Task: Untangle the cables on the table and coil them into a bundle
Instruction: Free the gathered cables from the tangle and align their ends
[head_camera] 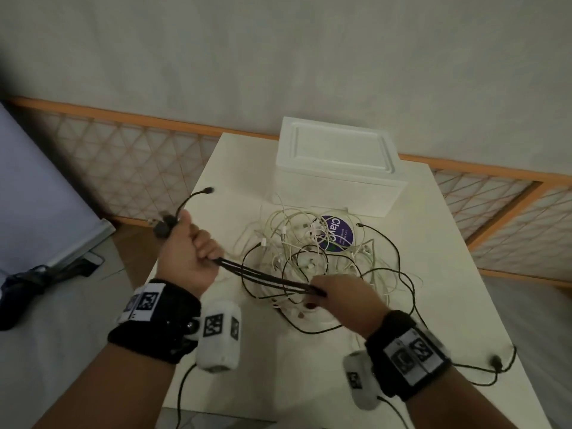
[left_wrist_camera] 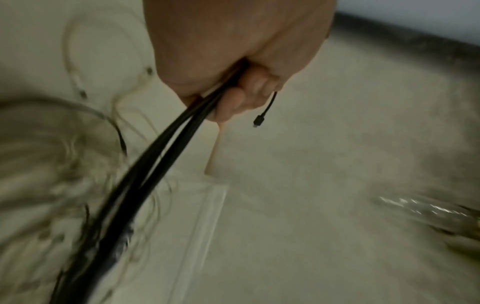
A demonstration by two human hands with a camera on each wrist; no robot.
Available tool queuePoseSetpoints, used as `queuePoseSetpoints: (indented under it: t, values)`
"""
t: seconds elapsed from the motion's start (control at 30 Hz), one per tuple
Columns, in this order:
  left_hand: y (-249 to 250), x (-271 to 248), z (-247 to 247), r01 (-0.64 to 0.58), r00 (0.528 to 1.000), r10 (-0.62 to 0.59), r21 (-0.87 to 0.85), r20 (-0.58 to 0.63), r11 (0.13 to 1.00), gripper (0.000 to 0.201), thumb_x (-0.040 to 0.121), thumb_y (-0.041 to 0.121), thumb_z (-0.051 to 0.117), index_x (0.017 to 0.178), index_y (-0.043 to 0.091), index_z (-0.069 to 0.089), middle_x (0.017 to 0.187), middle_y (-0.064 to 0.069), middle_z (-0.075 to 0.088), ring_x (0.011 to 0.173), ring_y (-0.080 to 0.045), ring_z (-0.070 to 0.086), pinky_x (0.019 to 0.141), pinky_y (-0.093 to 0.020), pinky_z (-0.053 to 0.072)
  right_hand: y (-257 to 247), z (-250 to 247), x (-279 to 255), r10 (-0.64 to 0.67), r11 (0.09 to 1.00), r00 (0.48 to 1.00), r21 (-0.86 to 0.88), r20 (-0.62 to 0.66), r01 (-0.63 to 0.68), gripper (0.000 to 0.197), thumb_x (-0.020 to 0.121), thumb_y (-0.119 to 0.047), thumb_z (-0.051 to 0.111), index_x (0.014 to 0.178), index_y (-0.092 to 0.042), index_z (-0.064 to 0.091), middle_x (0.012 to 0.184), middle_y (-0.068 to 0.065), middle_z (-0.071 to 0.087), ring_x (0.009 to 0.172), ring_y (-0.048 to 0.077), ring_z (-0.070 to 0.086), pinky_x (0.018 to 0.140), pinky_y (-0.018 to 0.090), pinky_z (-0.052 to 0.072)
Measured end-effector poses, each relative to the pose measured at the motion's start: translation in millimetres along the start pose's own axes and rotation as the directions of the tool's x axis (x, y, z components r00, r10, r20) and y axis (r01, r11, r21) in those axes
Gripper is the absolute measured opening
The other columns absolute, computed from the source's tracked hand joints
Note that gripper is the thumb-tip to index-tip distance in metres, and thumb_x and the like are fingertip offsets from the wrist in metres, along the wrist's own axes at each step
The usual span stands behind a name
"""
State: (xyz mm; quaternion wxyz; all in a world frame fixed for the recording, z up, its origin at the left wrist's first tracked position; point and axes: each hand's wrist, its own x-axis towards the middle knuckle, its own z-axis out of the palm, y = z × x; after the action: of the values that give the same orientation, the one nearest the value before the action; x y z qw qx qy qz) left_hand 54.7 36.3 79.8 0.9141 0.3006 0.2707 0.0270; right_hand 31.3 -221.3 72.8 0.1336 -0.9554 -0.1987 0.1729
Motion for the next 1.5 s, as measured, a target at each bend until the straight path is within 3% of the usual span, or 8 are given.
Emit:
queuePoseSetpoints:
  t: [0.33,0.6,0.73,0.87,0.97,1.1,1.17,1.5]
  values:
    - [-27,17,-52,0.043,0.983,-0.046,-0.026,-0.178,0.999,0.046,0.099,0.037,0.047,0.061,0.021,0.026,0.046,0.007,0.023,0.037,-0.01,0.025,0.05,-0.021,0.027,48,-3,-30,0.054,0.981,0.987,-0.179,-0.153,-0.081,0.045,0.084,-0.068,0.046,0.077,-0.024,0.048,0.072,-0.007,0.055,0.073,0.012,0.054,0.061,0.028,0.039]
    - [-49,-2,-24,0.019,0.998,-0.017,0.047,-0.056,0.999,0.028,0.093,-0.001,0.041,0.069,0.015,0.043,0.059,0.002,0.036,0.048,-0.012,0.036,0.06,-0.028,0.034,83,8,-10,0.158,0.97,0.979,-0.205,0.126,-0.13,0.031,0.083,-0.048,0.06,0.098,-0.023,0.048,0.094,-0.006,0.054,0.101,0.02,0.058,0.073,0.027,0.039]
    - [-60,-11,-13,0.048,0.999,-0.046,0.102,-0.017,0.994,0.021,0.096,0.0,0.043,0.085,0.011,0.057,0.061,0.001,0.046,0.05,-0.011,0.044,0.062,-0.029,0.039,73,-13,-3,0.083,0.996,0.939,0.012,0.334,-0.092,0.106,0.06,-0.057,0.08,0.146,-0.027,0.026,0.142,-0.001,0.04,0.131,0.016,0.039,0.107,0.031,0.035]
    - [-67,-27,2,0.029,0.988,-0.064,0.237,0.142,0.971,0.016,0.096,0.006,0.046,0.095,0.008,0.062,0.071,0.0,0.05,0.056,-0.012,0.047,0.063,-0.029,0.042,18,-44,12,-0.115,0.924,0.968,0.382,0.222,0.022,0.089,0.077,-0.054,0.068,0.149,-0.027,0.022,0.14,-0.004,0.048,0.123,0.008,0.048,0.101,0.023,0.039]
    - [-71,-38,13,0.002,0.96,-0.099,0.346,0.262,0.938,0.018,0.096,0.006,0.046,0.096,0.006,0.063,0.075,-0.002,0.054,0.061,-0.016,0.051,0.065,-0.03,0.048,-15,-55,31,-0.101,0.749,0.992,0.662,0.075,0.026,0.07,0.093,-0.046,0.051,0.149,-0.017,0.02,0.125,0.005,0.059,0.113,0.018,0.058,0.098,0.032,0.046]
    - [-71,-47,15,-0.038,0.929,-0.134,0.449,0.344,0.893,0.014,0.086,0.009,0.056,0.095,0.003,0.065,0.077,-0.008,0.056,0.069,-0.021,0.055,0.071,-0.034,0.05,-33,-62,51,0.117,0.095,0.993,0.995,0.026,-0.037,0.039,0.096,-0.008,0.052,0.13,-0.018,0.035,0.098,0.014,0.058,0.077,0.028,0.061,0.065,0.036,0.054]
    - [-69,-51,12,-0.045,0.924,-0.149,0.487,0.352,0.872,0.014,0.088,0.006,0.054,0.094,0.003,0.067,0.077,-0.009,0.058,0.07,-0.023,0.057,0.073,-0.035,0.051,-30,-63,56,0.17,-0.004,0.986,1.0,0.005,-0.004,0.049,0.092,0.003,0.054,0.134,-0.011,0.035,0.094,0.015,0.062,0.072,0.025,0.063,0.059,0.032,0.056]
    - [-66,-54,11,0.002,0.923,-0.183,0.473,0.337,0.881,0.015,0.092,0.004,0.051,0.098,0.002,0.064,0.077,-0.01,0.06,0.072,-0.024,0.06,0.073,-0.034,0.054,-53,-75,44,-0.199,0.617,0.927,0.694,-0.318,0.371,0.036,0.079,-0.003,0.072,0.108,-0.022,0.061,0.079,0.003,0.072,0.079,0.017,0.068,0.079,0.033,0.055]
